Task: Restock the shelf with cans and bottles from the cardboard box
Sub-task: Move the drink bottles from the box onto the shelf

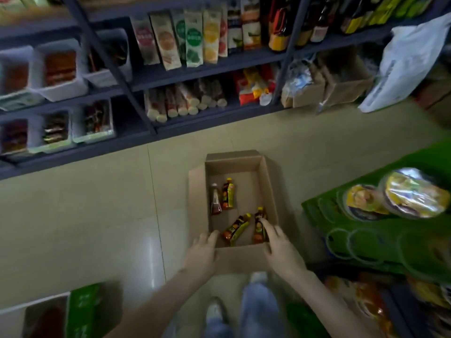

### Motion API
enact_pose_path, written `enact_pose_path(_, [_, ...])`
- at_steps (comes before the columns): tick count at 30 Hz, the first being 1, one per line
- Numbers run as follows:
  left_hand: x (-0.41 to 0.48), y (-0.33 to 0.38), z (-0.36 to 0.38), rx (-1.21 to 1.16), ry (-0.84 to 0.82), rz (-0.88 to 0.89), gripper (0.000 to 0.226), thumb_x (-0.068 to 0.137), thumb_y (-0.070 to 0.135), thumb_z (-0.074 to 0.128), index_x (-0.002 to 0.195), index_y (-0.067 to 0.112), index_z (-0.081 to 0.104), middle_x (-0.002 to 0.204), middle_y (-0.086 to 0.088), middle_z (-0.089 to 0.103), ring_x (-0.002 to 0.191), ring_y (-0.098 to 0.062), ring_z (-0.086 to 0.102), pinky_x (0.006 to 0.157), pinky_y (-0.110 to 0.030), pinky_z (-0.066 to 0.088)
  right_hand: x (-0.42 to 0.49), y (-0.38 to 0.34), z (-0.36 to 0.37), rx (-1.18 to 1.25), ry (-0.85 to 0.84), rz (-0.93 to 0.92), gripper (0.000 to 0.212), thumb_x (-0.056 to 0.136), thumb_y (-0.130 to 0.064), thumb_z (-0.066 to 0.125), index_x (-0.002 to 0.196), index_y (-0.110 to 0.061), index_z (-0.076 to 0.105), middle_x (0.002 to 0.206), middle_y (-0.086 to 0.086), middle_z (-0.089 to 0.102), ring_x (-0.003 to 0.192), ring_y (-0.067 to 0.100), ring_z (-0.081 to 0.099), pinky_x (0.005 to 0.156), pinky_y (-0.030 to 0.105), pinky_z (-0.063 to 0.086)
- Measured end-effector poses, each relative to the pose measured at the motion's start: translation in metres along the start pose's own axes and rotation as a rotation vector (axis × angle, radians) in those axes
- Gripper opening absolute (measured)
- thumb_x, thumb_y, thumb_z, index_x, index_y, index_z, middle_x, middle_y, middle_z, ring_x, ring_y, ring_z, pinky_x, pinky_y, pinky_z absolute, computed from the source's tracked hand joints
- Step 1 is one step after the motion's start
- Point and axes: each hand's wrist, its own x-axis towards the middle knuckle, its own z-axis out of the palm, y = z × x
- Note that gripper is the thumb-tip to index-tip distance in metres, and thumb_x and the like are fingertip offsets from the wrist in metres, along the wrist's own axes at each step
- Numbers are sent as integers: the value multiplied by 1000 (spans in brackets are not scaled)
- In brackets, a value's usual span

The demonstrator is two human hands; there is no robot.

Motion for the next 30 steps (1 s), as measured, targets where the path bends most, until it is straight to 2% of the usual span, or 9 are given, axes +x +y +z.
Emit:
enact_pose_path(7, [154,-24,63,-153,-41,-233,58,97,27,42,150,20,19,146,-6,34,128,-25,41,103,-37,43,156,53,45,-65,-101,-11,72,97,-16,48,151,-36,6,146,-5,30,122,9,45,92,23,48])
enact_pose_path(10, [244,-43,115,-210,-85,-325,65,97,26,45,152,19,12,149,-8,28,135,-27,34,108,-39,38,226,90,89,-66,-151,62,75,97,-18,49,150,-41,1,151,-6,25,127,8,41,97,23,43])
enact_pose_path(14, [361,-73,196,-191,-103,-362,73,95,19,48,153,19,4,154,-14,15,139,-32,24,110,-41,31,304,145,165,-23,-200,105,76,98,-15,48,150,-43,0,154,-5,18,128,8,41,89,18,43])
enact_pose_path(18, [457,-107,267,-77,-109,-401,89,93,22,53,151,15,-15,158,-18,-11,146,-36,2,117,-44,18,356,200,234,42,-218,112,74,98,-14,47,149,-44,2,153,-6,18,133,12,36,92,20,42])
enact_pose_path(22, [512,-129,316,-64,19,-456,96,90,19,53,148,12,-22,155,-17,-25,145,-35,-13,117,-42,-4,380,242,279,79,-198,122,75,97,-12,48,149,-45,5,154,-4,18,137,14,31,101,21,36])
enact_pose_path(24, [526,-131,332,-97,84,-508,97,90,23,55,149,15,-21,155,-18,-24,145,-35,-11,117,-42,-2,385,255,294,111,-216,145,76,97,-12,48,146,-49,3,155,-2,17,142,17,23,109,29,32])
enact_pose_path(26, [532,-131,341,-79,134,-524,92,91,27,55,151,17,-14,155,-19,-16,145,-36,-4,117,-45,5,387,261,301,146,-224,174,79,97,-11,48,142,-56,0,155,-2,18,143,19,23,111,35,33])
enact_pose_path(28, [534,-132,346,-93,154,-526,79,92,23,55,150,20,1,154,-21,-4,142,-38,9,116,-48,18,386,263,304,168,-209,187,79,97,-10,48,141,-56,2,154,-2,20,141,18,28,109,34,36])
enact_pose_path(30, [535,-133,346,-81,135,-522,73,92,20,54,148,23,7,150,-21,1,138,-38,21,112,-48,30,383,263,301,187,-195,193,76,96,-7,48,146,-49,9,154,-4,20,139,16,31,108,28,34])
